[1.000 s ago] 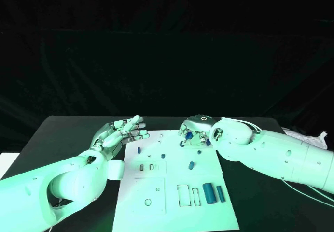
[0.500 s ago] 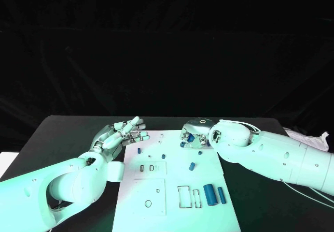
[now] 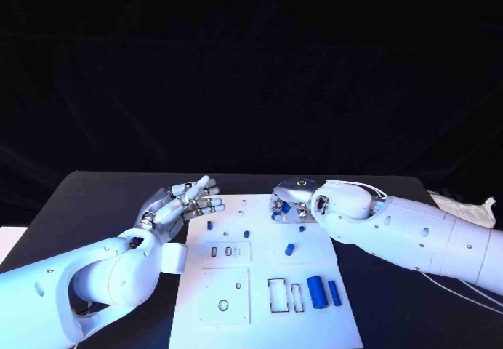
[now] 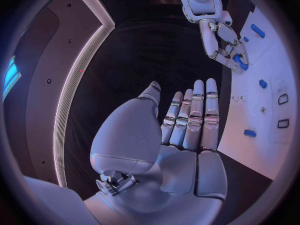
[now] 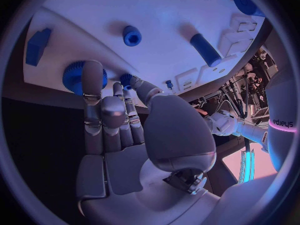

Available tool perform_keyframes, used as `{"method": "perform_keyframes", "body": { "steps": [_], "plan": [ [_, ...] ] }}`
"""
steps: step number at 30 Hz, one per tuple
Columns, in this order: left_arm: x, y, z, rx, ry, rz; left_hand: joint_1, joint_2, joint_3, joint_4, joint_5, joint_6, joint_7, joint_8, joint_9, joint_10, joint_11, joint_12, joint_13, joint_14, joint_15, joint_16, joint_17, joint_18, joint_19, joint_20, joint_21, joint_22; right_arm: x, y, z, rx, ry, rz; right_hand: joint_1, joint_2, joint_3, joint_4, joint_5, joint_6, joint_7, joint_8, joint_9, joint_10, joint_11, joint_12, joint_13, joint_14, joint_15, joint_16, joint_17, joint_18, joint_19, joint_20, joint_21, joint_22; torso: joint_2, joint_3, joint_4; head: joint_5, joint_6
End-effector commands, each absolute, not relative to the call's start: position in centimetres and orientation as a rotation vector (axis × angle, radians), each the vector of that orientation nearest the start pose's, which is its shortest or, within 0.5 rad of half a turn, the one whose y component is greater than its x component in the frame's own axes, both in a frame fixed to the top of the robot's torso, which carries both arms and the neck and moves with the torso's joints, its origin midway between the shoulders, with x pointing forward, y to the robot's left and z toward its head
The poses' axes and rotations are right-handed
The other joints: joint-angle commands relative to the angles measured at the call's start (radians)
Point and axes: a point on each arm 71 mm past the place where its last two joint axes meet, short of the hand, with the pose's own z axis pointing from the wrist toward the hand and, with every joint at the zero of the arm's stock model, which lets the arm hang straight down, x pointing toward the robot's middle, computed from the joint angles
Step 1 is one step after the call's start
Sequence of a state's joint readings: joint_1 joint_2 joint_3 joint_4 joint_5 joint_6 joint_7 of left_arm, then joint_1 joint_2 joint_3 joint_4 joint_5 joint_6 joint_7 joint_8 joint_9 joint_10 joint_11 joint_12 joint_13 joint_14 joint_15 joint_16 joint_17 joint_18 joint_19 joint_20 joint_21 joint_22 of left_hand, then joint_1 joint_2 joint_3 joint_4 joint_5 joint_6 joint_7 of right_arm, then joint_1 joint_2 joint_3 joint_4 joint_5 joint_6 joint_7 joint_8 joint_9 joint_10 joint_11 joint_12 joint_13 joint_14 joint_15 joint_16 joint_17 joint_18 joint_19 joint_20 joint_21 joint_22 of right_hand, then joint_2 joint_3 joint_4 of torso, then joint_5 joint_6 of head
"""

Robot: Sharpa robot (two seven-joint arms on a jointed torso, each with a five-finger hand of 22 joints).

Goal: Assemble the parts on the task board

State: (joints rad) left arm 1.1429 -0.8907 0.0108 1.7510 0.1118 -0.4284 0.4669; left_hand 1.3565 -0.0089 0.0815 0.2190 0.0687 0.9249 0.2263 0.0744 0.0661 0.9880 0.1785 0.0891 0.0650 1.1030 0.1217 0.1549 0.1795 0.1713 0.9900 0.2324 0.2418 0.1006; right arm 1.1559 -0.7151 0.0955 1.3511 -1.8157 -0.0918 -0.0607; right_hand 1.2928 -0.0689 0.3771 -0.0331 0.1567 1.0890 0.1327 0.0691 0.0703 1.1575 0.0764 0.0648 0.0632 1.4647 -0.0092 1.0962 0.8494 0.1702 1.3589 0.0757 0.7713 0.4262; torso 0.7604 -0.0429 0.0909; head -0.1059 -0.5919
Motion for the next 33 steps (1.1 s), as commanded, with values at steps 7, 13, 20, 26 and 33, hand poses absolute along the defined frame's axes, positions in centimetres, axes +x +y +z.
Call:
{"method": "perform_keyframes", "body": {
  "steps": [7,13,20,26,33],
  "plan": [
    [44.4,17.3,-16.5,-1.237,1.346,-1.695,0.000,0.013,0.000,-0.009,-0.003,0.001,0.005,-0.004,-0.002,-0.005,0.003,-0.003,-0.001,-0.001,0.006,-0.004,0.002,0.011,0.007,0.001,-0.005,-0.002,52.0,-17.9,-18.3,-0.515,1.700,0.432,0.024,0.001,0.041,0.000,-0.004,0.036,-0.006,0.008,0.008,0.040,-0.007,0.002,0.001,0.040,-0.011,0.059,0.060,-0.019,0.019,0.005,0.115,0.137,0.005,-0.0002,0.0003,-0.002,-0.003],
    [44.4,17.3,-16.5,-1.238,1.347,-1.694,0.002,0.014,0.000,-0.010,-0.003,0.001,0.005,-0.004,-0.001,-0.005,0.003,-0.003,-0.001,-0.001,0.006,-0.005,0.002,0.011,0.008,0.001,-0.005,-0.002,52.0,-17.9,-18.2,-0.514,1.682,0.425,0.057,0.009,0.083,-0.020,-0.016,0.057,-0.006,0.011,0.015,0.068,-0.013,0.001,0.002,0.038,-0.014,0.085,0.083,-0.030,0.028,0.001,0.191,0.226,0.006,-0.0011,0.0010,-0.003,-0.003],
    [44.5,17.3,-16.5,-1.239,1.349,-1.694,0.004,0.016,0.001,-0.013,-0.003,0.001,0.005,-0.005,-0.001,-0.005,0.003,-0.004,-0.001,0.000,0.006,-0.006,0.003,0.011,0.010,0.001,-0.006,-0.002,51.9,-17.6,-17.3,-0.467,1.575,0.444,0.050,0.007,0.105,-0.016,-0.049,0.059,0.000,0.005,0.019,0.073,-0.010,-0.003,0.001,0.036,-0.011,0.110,0.105,-0.035,0.022,0.002,0.235,0.274,0.008,-0.0017,0.0021,-0.002,0.001],
    [44.5,17.3,-16.5,-1.239,1.350,-1.693,0.013,0.016,0.002,-0.024,-0.003,0.001,0.004,-0.006,-0.001,-0.005,0.003,-0.007,-0.001,0.001,0.006,-0.010,0.007,0.011,0.013,0.001,-0.008,-0.004,51.6,-16.8,-16.2,-0.409,1.460,0.481,0.057,0.007,0.125,-0.018,-0.057,0.060,0.003,0.003,0.022,0.074,-0.008,-0.003,0.001,0.035,-0.011,0.123,0.115,-0.037,0.019,0.003,0.261,0.302,0.010,-0.0016,0.0045,0.002,0.008],
    [44.4,17.2,-16.5,-1.239,1.353,-1.698,0.017,0.015,0.002,-0.030,-0.003,0.001,0.004,-0.007,-0.001,-0.005,0.002,-0.007,-0.001,0.002,0.006,-0.012,0.008,0.011,0.014,0.001,-0.009,-0.005,51.6,-15.5,-15.7,-0.367,1.405,0.500,0.056,0.002,0.133,-0.019,-0.059,0.059,0.005,0.001,0.023,0.072,-0.007,-0.004,0.001,0.033,-0.009,0.127,0.116,-0.037,0.015,0.004,0.269,0.308,0.010,-0.0046,0.0050,0.004,0.006]
  ]
}}
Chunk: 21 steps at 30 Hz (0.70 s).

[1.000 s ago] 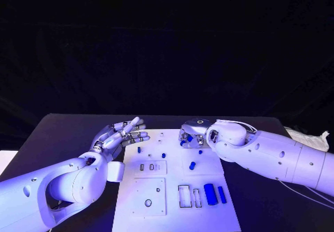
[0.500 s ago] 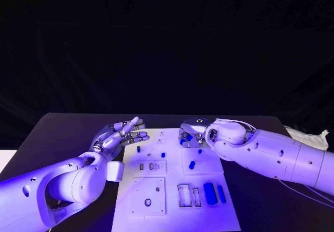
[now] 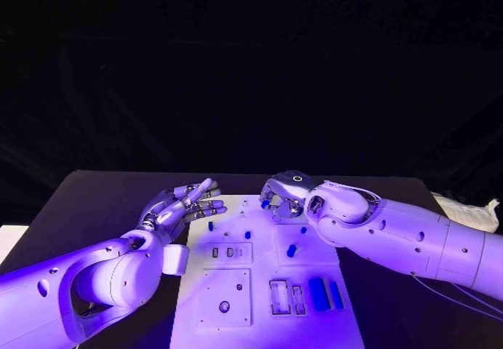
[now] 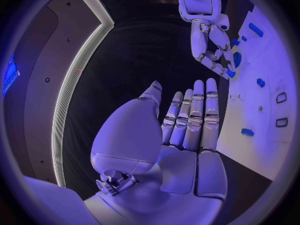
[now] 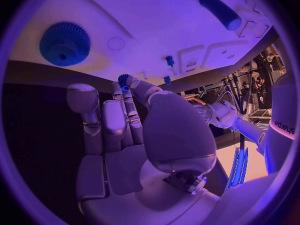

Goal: Assemble the parts on the task board

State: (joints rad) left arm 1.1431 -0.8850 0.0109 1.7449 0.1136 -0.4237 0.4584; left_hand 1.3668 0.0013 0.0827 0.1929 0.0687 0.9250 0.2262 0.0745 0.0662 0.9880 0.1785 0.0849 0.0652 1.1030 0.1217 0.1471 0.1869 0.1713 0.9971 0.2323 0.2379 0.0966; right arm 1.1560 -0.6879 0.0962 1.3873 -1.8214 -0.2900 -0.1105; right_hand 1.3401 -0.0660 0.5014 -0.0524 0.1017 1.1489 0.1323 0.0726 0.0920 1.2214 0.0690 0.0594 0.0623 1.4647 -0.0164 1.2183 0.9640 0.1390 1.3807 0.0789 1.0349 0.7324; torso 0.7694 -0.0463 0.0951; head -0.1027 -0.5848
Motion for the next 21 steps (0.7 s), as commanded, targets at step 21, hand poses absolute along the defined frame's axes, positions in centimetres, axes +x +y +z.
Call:
{"method": "perform_keyframes", "body": {
  "steps": [21],
  "plan": [
    [44.2,16.8,-16.2,-1.231,1.359,-1.715,0.009,0.004,0.001,-0.007,-0.003,0.001,0.004,-0.007,-0.001,-0.005,0.002,-0.004,-0.001,0.002,0.006,-0.005,0.002,0.011,0.008,0.001,-0.006,-0.001,52.8,-11.7,-16.4,-0.396,1.399,0.493,0.005,-0.010,0.019,0.000,-0.003,-0.004,0.007,-0.005,0.002,0.002,0.003,0.001,0.001,0.032,0.000,0.011,0.004,-0.007,-0.011,0.003,0.020,0.017,0.007,-0.0031,0.0040,0.011,0.003]
  ]
}}
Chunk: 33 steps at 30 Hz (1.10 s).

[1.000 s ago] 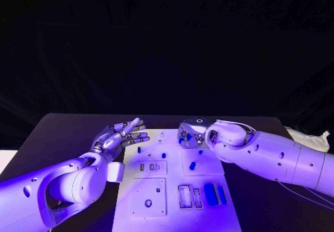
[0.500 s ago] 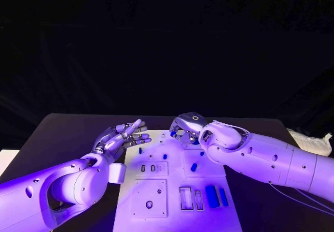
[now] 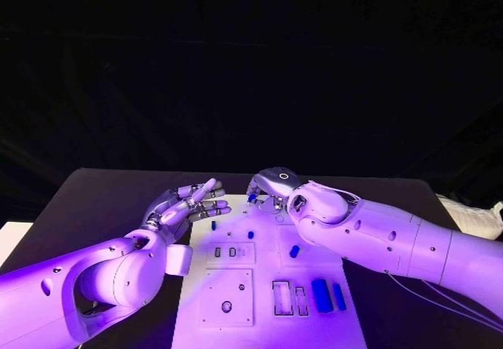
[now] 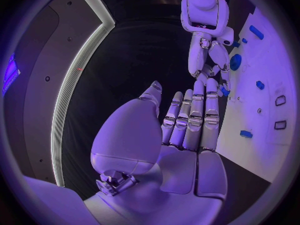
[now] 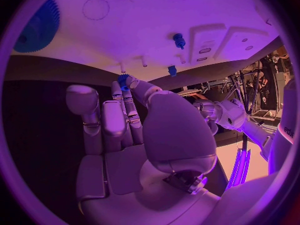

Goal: Assemble the parts on the task board

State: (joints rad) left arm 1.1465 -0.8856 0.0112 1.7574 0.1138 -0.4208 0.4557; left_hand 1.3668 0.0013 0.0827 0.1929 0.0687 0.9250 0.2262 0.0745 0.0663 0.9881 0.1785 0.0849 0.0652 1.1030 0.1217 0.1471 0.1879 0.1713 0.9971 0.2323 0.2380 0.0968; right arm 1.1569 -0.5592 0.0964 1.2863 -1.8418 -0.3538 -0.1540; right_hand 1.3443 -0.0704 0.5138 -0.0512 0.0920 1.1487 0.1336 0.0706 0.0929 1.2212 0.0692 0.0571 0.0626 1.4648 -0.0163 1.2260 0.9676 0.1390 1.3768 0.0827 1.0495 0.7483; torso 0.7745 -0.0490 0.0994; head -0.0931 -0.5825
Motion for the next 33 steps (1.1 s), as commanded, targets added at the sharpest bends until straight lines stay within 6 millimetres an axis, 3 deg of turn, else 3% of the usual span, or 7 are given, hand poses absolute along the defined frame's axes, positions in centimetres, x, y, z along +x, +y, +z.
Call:
{"method": "perform_keyframes", "body": {
  "steps": [1,27,33],
  "plan": [
    [44.18,16.84,-16.12,-1.231,1.359,-1.716,0.009,0.004,0.001,-0.007,-0.003,0.001,0.004,-0.007,-0.001,-0.005,0.002,-0.004,-0.001,0.002,0.006,-0.005,0.001,0.011,0.008,0.001,-0.006,-0.002,52.85,-11.56,-16.36,-0.397,1.398,0.493,0.001,-0.006,0.007,-0.001,0.007,-0.004,0.006,-0.003,0.001,0.002,0.003,0.004,0.001,0.031,0.000,0.004,0.001,-0.007,-0.008,0.000,0.006,0.001,0.003,-0.0006,0.0001,0.001,0.000],
    [44.27,16.88,-15.80,-1.224,1.357,-1.718,0.009,0.004,0.001,-0.007,-0.003,0.001,0.004,-0.007,-0.001,-0.005,0.002,-0.004,-0.001,0.002,0.006,-0.005,0.001,0.011,0.008,0.001,-0.006,-0.002,53.58,-11.11,-17.16,-0.400,1.468,0.393,-0.006,-0.011,0.012,0.002,0.011,-0.007,0.007,-0.005,0.002,-0.003,0.004,0.003,0.001,0.030,0.000,0.008,0.001,-0.007,-0.011,0.001,0.015,0.008,0.006,-0.0022,-0.0009,0.003,-0.003],
    [44.31,16.85,-15.80,-1.224,1.357,-1.720,0.009,0.004,0.001,-0.007,-0.003,0.001,0.004,-0.007,-0.001,-0.005,0.002,-0.004,-0.001,0.002,0.006,-0.005,0.001,0.011,0.008,0.001,-0.006,-0.002,53.53,-10.73,-17.18,-0.405,1.468,0.399,-0.006,-0.011,0.012,0.003,0.012,-0.007,0.007,-0.005,0.002,-0.003,0.004,0.003,0.001,0.030,0.000,0.008,0.001,-0.007,-0.011,0.001,0.015,0.008,0.007,-0.0028,0.0013,0.004,-0.005]
  ]
}}
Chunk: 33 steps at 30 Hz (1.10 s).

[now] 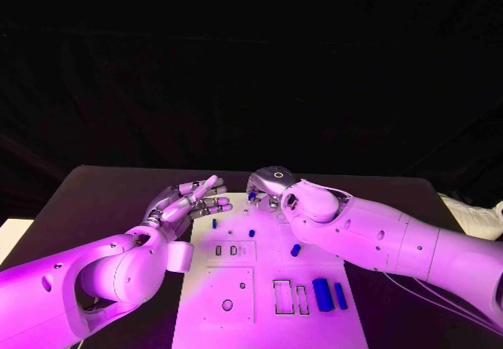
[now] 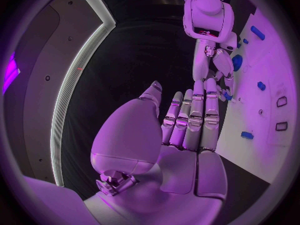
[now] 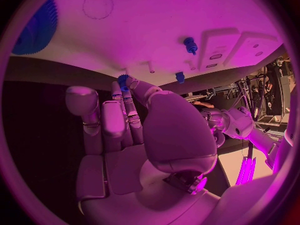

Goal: Assemble the parts on the task board

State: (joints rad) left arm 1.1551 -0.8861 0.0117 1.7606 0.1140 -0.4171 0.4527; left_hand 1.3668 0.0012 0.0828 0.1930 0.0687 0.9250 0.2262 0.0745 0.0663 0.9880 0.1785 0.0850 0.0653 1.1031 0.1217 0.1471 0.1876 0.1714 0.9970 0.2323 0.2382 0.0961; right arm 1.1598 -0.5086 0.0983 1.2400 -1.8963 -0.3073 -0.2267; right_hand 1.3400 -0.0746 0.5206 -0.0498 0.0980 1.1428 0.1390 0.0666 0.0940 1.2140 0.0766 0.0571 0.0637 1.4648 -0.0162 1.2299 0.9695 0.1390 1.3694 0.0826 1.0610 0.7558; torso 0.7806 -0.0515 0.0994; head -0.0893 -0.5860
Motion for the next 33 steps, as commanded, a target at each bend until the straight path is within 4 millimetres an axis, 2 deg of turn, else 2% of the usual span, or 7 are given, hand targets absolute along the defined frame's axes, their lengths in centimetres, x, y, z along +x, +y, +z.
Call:
{"method": "perform_keyframes", "body": {
  "steps": [1,4,10,16,20,27,33],
  "plan": [
    [44.33,16.86,-15.80,-1.224,1.356,-1.719,0.009,0.004,0.001,-0.007,-0.003,0.001,0.004,-0.007,-0.001,-0.005,0.002,-0.004,-0.001,0.002,0.006,-0.005,0.001,0.011,0.008,0.001,-0.006,-0.001,53.51,-10.65,-17.18,-0.406,1.467,0.401,-0.002,-0.007,0.005,0.001,0.006,-0.001,0.002,-0.001,0.001,0.004,-0.003,0.003,0.000,0.030,0.000,0.004,-0.001,-0.007,-0.004,0.001,0.003,0.000,0.001,-0.0003,0.0017,0.000,-0.001],
    [44.41,16.92,-15.84,-1.225,1.355,-1.716,0.009,0.004,0.001,-0.007,-0.003,0.001,0.004,-0.007,-0.001,-0.005,0.002,-0.004,-0.001,0.002,0.006,-0.005,0.001,0.011,0.008,0.001,-0.006,-0.001,53.45,-10.48,-17.16,-0.408,1.464,0.406,-0.002,-0.007,0.005,0.001,0.006,-0.001,0.002,-0.001,0.001,0.004,-0.003,0.003,0.000,0.030,0.000,0.004,-0.001,-0.007,-0.004,0.001,0.003,0.000,0.002,-0.0002,0.0014,0.000,-0.001],
    [44.48,16.88,-15.87,-1.225,1.356,-1.715,0.009,0.004,0.001,-0.008,-0.003,0.001,0.004,-0.007,-0.001,-0.004,0.002,-0.004,-0.001,0.003,0.006,-0.006,0.002,0.011,0.008,0.001,-0.007,-0.001,53.55,-10.27,-17.22,-0.408,1.465,0.403,-0.004,-0.009,0.006,0.003,0.006,-0.002,0.002,-0.001,0.001,0.002,-0.003,0.003,0.000,0.029,0.000,0.004,-0.001,-0.006,-0.005,0.001,0.005,0.001,0.002,-0.0022,0.0007,-0.001,-0.003],
    [44.46,16.79,-15.87,-1.225,1.358,-1.718,0.010,0.005,0.001,-0.010,-0.003,0.002,0.003,-0.007,-0.001,-0.004,0.002,-0.004,-0.001,0.003,0.006,-0.007,0.003,0.011,0.009,0.001,-0.007,-0.002,53.59,-9.97,-17.39,-0.414,1.475,0.401,-0.006,-0.010,0.006,0.004,0.007,-0.003,0.002,-0.001,0.001,0.002,-0.002,0.003,0.000,0.029,0.001,0.005,-0.001,-0.007,-0.006,0.001,0.006,0.003,0.003,-0.0011,0.0025,0.000,-0.005],
    [44.45,16.81,-15.86,-1.225,1.358,-1.717,0.010,0.005,0.001,-0.010,-0.003,0.002,0.003,-0.007,-0.001,-0.004,0.002,-0.004,-0.001,0.003,0.006,-0.007,0.003,0.011,0.009,0.001,-0.007,-0.002,53.51,-9.95,-17.45,-0.419,1.483,0.400,-0.008,-0.011,0.006,0.005,0.006,-0.003,0.002,-0.001,0.001,0.001,-0.002,0.003,0.000,0.028,0.001,0.005,-0.002,-0.006,-0.006,0.002,0.007,0.003,0.003,-0.0023,0.0035,-0.001,-0.008],
    [44.48,16.94,-15.88,-1.226,1.356,-1.714,0.010,0.005,0.001,-0.010,-0.003,0.002,0.003,-0.007,-0.001,-0.004,0.002,-0.004,-0.001,0.003,0.006,-0.007,0.003,0.011,0.009,0.001,-0.007,-0.002,53.28,-10.12,-17.44,-0.422,1.482,0.399,-0.010,-0.012,0.006,0.006,0.006,-0.003,0.002,-0.001,0.001,0.001,-0.002,0.004,0.000,0.028,0.001,0.006,-0.002,-0.006,-0.007,0.002,0.008,0.003,0.003,-0.0019,-0.0001,0.005,-0.009],
    [44.50,16.96,-15.89,-1.226,1.356,-1.714,0.010,0.005,0.001,-0.010,-0.003,0.002,0.003,-0.007,-0.001,-0.004,0.002,-0.004,-0.001,0.003,0.006,-0.007,0.003,0.011,0.009,0.001,-0.007,-0.002,53.13,-10.16,-17.29,-0.420,1.466,0.402,-0.011,-0.012,0.006,0.007,0.007,-0.003,0.002,-0.001,0.001,0.001,-0.002,0.004,0.000,0.028,0.001,0.006,-0.002,-0.006,-0.008,0.002,0.008,0.004,0.003,-0.0020,0.0015,0.003,-0.011]
  ]
}}
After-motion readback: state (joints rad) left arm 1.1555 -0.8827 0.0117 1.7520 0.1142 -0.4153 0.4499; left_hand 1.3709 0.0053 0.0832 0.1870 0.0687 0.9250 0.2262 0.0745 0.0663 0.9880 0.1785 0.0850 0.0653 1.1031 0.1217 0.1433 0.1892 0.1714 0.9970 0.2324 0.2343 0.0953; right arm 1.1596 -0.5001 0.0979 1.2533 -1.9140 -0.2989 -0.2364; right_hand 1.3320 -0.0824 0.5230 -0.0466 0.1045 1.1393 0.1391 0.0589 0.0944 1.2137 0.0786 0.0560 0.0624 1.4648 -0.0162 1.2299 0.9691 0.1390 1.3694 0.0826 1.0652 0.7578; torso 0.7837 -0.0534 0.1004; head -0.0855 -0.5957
